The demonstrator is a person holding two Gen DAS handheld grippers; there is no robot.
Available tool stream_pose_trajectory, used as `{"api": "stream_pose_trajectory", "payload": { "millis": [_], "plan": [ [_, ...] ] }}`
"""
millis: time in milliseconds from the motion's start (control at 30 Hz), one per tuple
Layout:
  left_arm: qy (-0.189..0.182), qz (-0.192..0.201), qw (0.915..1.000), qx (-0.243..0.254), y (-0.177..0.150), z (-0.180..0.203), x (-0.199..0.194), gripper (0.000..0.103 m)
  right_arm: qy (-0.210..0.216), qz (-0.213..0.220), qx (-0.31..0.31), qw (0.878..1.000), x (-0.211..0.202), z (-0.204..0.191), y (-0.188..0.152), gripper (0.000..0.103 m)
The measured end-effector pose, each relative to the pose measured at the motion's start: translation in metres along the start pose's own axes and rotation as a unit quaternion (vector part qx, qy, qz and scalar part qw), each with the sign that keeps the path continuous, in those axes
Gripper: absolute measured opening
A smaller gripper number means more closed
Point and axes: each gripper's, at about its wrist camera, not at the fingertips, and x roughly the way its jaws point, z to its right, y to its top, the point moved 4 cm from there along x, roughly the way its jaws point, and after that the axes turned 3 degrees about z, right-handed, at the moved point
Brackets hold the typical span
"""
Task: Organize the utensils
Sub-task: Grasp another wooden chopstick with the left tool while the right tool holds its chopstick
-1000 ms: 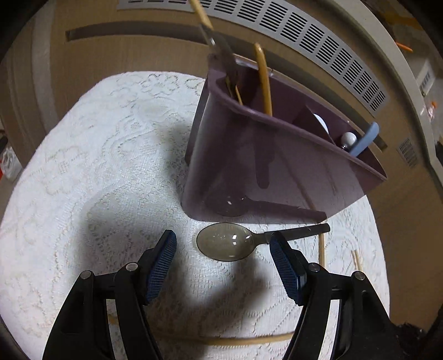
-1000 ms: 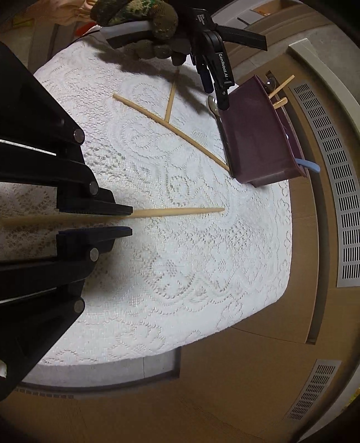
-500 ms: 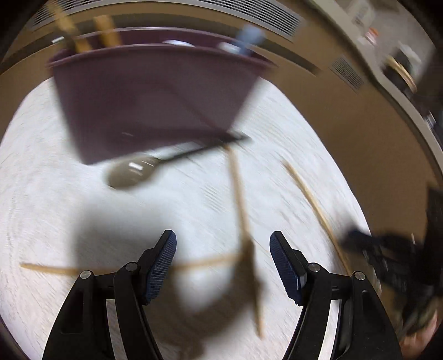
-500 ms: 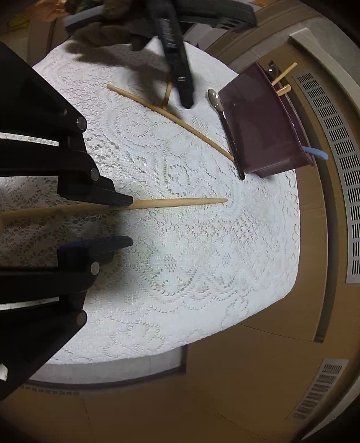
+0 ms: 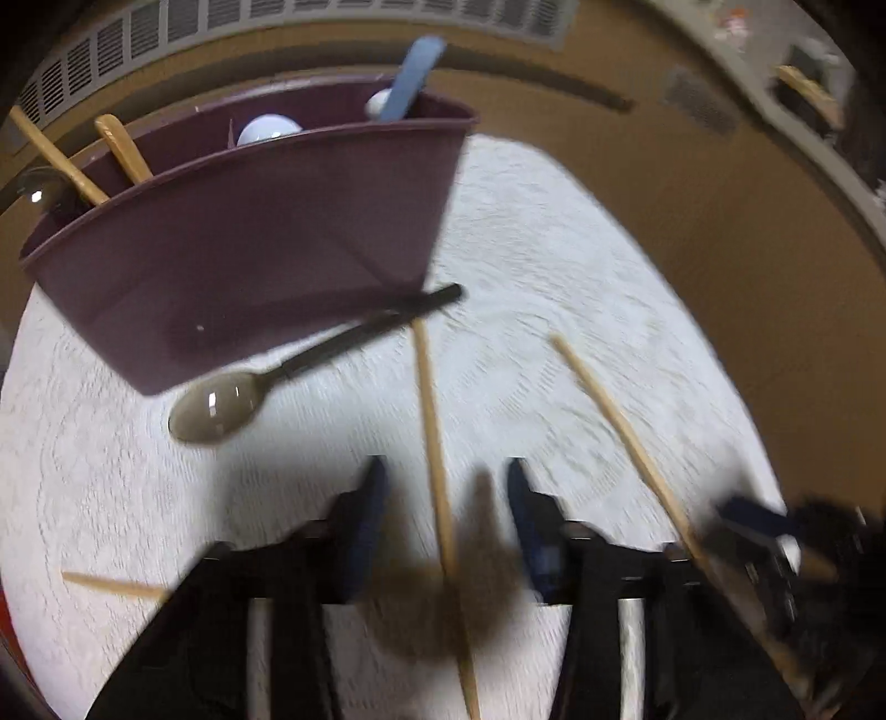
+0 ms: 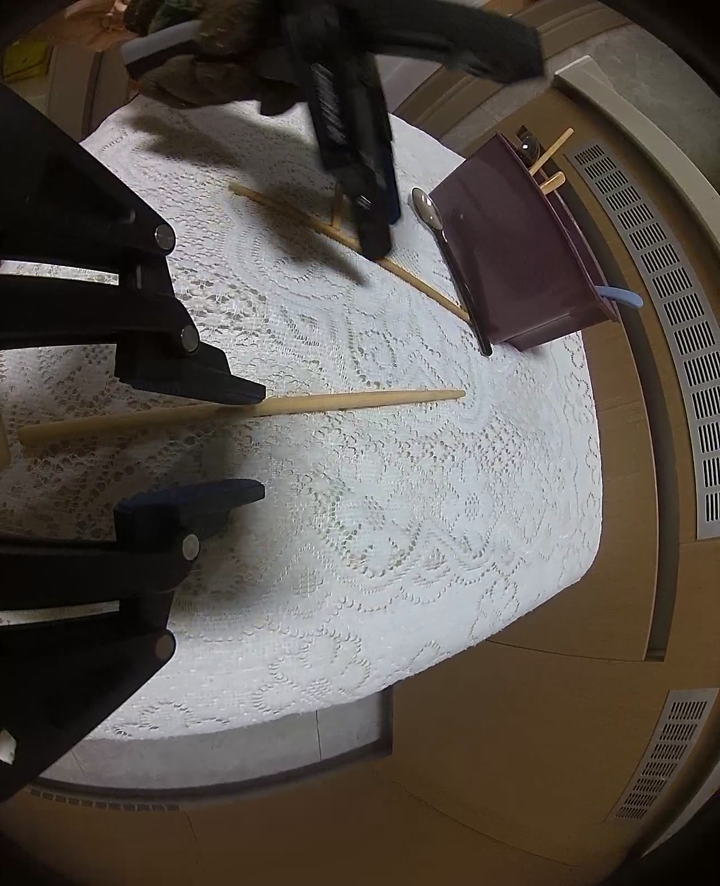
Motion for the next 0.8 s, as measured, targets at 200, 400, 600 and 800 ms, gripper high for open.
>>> {"api": "stream_pose_trajectory", "payload": {
  "millis": [200,400,600,800],
  "plan": [
    [0.038,-0.033,0.9987,0.002,0.029,0.006,0.028,0.016,-0.011,0.011,-0.012,1.000,-0.006,0.001,-0.003,0.029],
    [0.053,-0.043,0.9976,0.012,0.037,0.012,0.038,0.016,-0.016,0.022,-0.016,1.000,-0.011,0.003,0.000,0.030],
    [0.055,0.013,0.9982,0.018,0.023,0.017,0.024,0.006,-0.033,0.034,-0.040,0.998,-0.014,-0.005,0.002,0.031],
    [0.018,0.148,0.9878,-0.046,-0.023,0.009,-0.057,0.006,-0.058,0.086,-0.040,0.994,-0.035,0.006,0.010,0.079]
  ]
}}
